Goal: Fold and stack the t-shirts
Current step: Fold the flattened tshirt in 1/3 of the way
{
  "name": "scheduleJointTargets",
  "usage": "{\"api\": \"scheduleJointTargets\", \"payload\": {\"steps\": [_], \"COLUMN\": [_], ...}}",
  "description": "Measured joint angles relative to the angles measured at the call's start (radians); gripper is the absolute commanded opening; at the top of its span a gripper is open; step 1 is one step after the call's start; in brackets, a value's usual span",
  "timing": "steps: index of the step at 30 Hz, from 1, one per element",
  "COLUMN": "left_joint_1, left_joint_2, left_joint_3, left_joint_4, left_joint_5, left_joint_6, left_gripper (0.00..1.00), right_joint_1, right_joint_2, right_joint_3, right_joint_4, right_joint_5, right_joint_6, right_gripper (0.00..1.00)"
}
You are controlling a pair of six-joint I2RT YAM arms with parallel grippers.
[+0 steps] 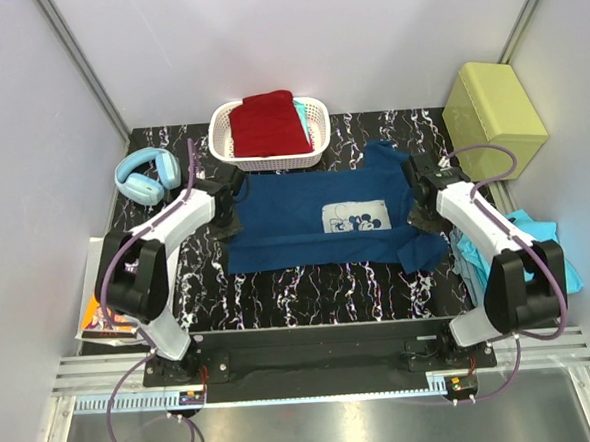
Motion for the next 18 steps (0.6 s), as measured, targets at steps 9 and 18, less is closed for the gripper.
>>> {"api": "scheduleJointTargets", "payload": {"steps": [9, 18], "left_joint_1": [0.016, 0.018], "left_joint_2": [0.162, 0.154], "left_joint_3": [0.121, 0.149], "left_joint_4": [0.02, 0.009], "left_joint_5": [0.0, -0.05], "left_joint_6": [0.01, 0.014], "left_gripper": [0.12, 0.57], "right_joint_1": [-0.032, -0.013], "right_joint_2": [0.171, 0.137], "right_joint_3": [0.064, 0.1], "right_joint_4": [0.072, 0.092], "right_joint_5": [0.007, 0.049], "right_joint_6": [-0.031, -0.106], "right_gripper": [0.19, 0.74]}}
